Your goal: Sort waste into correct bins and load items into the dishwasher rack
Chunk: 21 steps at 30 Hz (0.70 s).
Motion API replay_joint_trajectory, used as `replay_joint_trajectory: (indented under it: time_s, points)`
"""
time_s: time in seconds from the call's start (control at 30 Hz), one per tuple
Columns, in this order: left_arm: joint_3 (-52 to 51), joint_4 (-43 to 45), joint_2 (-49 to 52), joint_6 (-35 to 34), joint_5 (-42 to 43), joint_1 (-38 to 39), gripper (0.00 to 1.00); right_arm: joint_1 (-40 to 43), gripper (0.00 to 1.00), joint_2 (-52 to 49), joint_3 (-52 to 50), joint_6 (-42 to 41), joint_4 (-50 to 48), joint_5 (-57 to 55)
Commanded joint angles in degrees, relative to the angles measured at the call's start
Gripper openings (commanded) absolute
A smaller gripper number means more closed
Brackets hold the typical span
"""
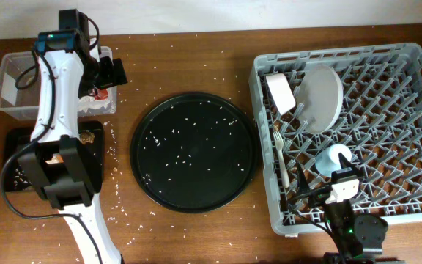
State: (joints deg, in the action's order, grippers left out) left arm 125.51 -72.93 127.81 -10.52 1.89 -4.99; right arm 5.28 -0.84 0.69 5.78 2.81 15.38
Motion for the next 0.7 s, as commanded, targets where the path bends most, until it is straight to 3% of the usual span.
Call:
replay_joint_trajectory:
  time_s: [0.0,0.33,0.4,0.43,0.47,0.57,0.67]
  points:
    - [0.63,-0.02,-1.4,-0.13,-0.22,-0.04,0.99,0.26,0.98,0.66,-0.37,-0.63,0.2,0.52]
    - [0.63,1.57,-4.35,-0.07,3.23,-0.07,0.99,0.26,0.98,0.66,-0.37,-0.66,0.2,0.52]
    - [0.63,9.27,-8.22,7.21,4.59,1.11,0.99,0.26,0.98,0.66,-0.37,-0.66,0.2,0.52]
    - [0.61,13.9,-11.72,16.28,6.99,2.25,0.99,0.26,0.99,0.66,-0.37,-0.66,0.2,0.52]
    - [0.2,15.32,-14.19,18.56,7.13,2.62,0.99,0.26,0.98,0.66,-0.37,-0.66,0.22,0.52]
    - [-9.2,24.37,-24.85,19.23,6.93,1.27,0.99,0.26,0.98,0.66,-0.37,-0.66,0.22,0.52]
    - [-29.7,38.51,-38.36,19.21,7.65,-1.2,0.99,0.26,0.98,0.63,-0.37,-0.66,0.2,0.52]
